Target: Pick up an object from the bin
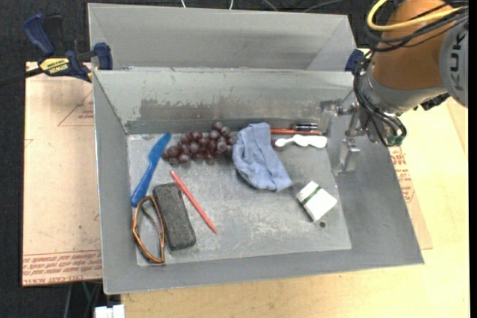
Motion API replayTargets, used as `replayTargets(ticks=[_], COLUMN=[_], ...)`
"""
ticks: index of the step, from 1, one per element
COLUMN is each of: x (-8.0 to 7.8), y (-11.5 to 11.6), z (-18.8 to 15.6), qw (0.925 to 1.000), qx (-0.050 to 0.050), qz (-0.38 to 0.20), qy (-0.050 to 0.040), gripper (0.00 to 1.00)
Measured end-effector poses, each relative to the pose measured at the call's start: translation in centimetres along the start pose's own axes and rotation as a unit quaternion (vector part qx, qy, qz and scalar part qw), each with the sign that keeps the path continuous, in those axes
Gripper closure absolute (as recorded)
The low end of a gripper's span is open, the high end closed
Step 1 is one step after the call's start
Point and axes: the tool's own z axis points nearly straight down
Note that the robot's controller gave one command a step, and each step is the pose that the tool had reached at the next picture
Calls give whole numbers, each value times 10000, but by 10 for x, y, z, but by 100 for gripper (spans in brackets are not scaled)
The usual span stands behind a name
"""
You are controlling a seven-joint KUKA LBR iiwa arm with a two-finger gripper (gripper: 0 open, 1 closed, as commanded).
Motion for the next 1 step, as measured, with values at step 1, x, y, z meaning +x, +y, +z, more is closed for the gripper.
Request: replayTargets(ticks=[1], x=[13], y=[-2], z=[49], qw=[9975], qx=[-2], qz=[711], qy=[-16], gripper=[0])
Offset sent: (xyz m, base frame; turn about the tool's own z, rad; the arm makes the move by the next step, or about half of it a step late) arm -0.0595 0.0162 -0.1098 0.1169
